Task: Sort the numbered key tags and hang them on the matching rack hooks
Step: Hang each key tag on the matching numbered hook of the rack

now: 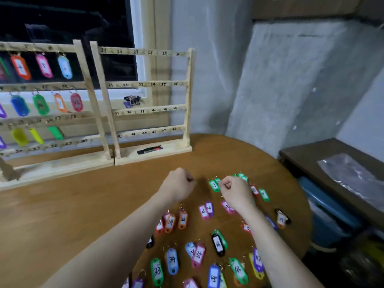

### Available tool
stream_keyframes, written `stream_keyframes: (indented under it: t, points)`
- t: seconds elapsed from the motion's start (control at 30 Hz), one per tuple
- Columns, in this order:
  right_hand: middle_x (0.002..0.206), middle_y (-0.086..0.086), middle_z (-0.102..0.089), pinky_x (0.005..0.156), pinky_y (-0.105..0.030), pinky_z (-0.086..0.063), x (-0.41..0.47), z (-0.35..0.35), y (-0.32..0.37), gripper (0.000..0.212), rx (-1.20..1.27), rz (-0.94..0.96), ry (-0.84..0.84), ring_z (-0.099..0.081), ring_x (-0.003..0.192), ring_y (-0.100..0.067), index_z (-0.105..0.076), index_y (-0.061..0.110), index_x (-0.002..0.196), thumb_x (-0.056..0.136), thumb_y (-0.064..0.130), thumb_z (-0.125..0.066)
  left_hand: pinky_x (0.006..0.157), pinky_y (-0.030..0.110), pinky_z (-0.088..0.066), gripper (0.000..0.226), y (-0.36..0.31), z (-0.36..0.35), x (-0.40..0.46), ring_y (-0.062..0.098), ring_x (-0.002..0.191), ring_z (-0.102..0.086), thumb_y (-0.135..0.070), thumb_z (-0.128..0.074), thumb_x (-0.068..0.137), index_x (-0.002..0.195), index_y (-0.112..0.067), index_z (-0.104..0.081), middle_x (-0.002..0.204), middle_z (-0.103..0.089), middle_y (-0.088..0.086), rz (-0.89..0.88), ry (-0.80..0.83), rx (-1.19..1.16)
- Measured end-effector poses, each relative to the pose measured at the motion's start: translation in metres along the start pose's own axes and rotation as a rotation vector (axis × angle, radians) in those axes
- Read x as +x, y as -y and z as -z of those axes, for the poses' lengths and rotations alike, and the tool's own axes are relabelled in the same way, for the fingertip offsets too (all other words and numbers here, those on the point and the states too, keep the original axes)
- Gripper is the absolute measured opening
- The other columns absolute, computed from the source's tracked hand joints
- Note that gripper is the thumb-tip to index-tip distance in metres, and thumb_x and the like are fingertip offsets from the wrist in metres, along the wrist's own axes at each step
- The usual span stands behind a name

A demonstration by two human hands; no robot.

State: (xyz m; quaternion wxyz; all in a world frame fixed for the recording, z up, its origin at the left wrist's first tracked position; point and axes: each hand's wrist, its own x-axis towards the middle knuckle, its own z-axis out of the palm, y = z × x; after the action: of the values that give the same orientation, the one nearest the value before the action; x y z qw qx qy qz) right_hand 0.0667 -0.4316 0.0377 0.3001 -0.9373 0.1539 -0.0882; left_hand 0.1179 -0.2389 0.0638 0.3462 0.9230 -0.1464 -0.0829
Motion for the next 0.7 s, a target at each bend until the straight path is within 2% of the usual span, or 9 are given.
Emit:
stream_keyframes:
  t: [0.1,0.23,0.37,0.43,0.53,0.7]
  points:
    - [0.095,0.005,-0.074,0.084,-0.036,-0.057,0.000,0.001,-0.001,0.012,-0.086,0.021,-0.005,-0.067,0.092,-0.018,-0.075,0.026,0.095,0.096,0.026,-0.063,0.078,0.028,-0.048,0.014,-0.007,-0.024,0.018,0.028,0.099,-0.066,-0.020,-0.064,0.091,0.098,-0.013,-0.074,0.100,-0.072,0.008,-0.002,0.021,0.018]
    - [0.103,0.005,-0.074,0.098,-0.036,-0.048,0.010,0.001,-0.006,0.018,-0.194,0.046,-0.067,-0.061,0.105,-0.019,-0.075,0.024,0.107,0.096,0.035,-0.067,0.091,0.031,-0.049,0.023,-0.008,-0.035,0.041,0.027,0.110,-0.063,-0.024,-0.063,0.096,0.114,-0.011,-0.070,0.115,-0.069,0.010,-0.002,0.059,0.017]
    - [0.105,0.003,-0.074,0.103,-0.038,-0.043,0.026,-0.003,-0.009,0.027,-0.262,0.030,-0.058,-0.061,0.109,-0.020,-0.074,0.022,0.110,0.095,0.043,-0.067,0.086,0.028,-0.043,0.041,-0.006,-0.039,0.057,0.022,0.109,-0.061,-0.043,-0.065,0.095,0.122,-0.012,-0.069,0.116,-0.067,0.005,0.027,0.146,-0.086]
    - [0.108,0.002,-0.074,0.105,-0.040,-0.043,0.032,-0.005,-0.009,0.030,-0.291,0.007,-0.028,-0.060,0.113,-0.021,-0.074,0.021,0.110,0.094,0.045,-0.068,0.083,0.030,-0.047,0.045,-0.008,-0.045,0.062,0.020,0.104,-0.062,-0.051,-0.068,0.091,0.117,-0.015,-0.071,0.110,-0.069,0.003,0.061,0.156,-0.116]
    - [0.114,0.000,-0.072,0.108,-0.042,-0.041,0.040,-0.006,-0.009,0.034,-0.325,-0.029,-0.005,-0.058,0.120,-0.022,-0.073,0.022,0.115,0.093,0.048,-0.069,0.077,0.032,-0.050,0.039,-0.011,-0.057,0.068,0.018,0.093,-0.063,-0.057,-0.069,0.086,0.104,-0.023,-0.075,0.096,-0.069,-0.002,0.111,0.082,-0.009]
    - [0.114,0.000,-0.073,0.105,-0.042,-0.041,0.048,-0.010,-0.010,0.036,-0.337,-0.057,0.057,-0.061,0.115,-0.023,-0.073,0.020,0.114,0.093,0.049,-0.068,0.088,0.034,-0.051,0.028,-0.016,-0.063,0.073,0.019,0.101,-0.063,-0.051,-0.064,0.092,0.107,-0.030,-0.074,0.101,-0.068,-0.005,0.216,0.051,0.044]
